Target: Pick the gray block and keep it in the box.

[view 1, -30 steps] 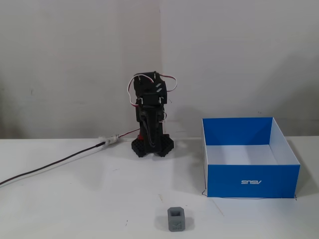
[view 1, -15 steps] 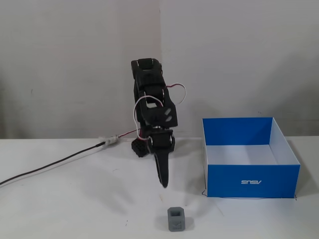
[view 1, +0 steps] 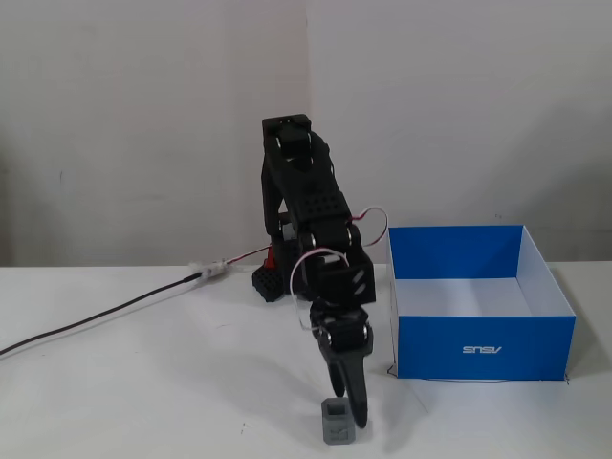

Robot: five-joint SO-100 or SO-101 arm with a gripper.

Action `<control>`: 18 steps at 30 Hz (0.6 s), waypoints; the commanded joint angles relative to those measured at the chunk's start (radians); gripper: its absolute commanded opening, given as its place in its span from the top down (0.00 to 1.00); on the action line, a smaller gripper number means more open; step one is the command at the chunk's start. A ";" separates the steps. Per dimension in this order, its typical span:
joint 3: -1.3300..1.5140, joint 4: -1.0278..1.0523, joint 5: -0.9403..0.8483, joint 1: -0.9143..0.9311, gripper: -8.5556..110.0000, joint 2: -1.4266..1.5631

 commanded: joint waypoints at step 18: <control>-0.322 0.132 0.003 0.097 0.93 -0.091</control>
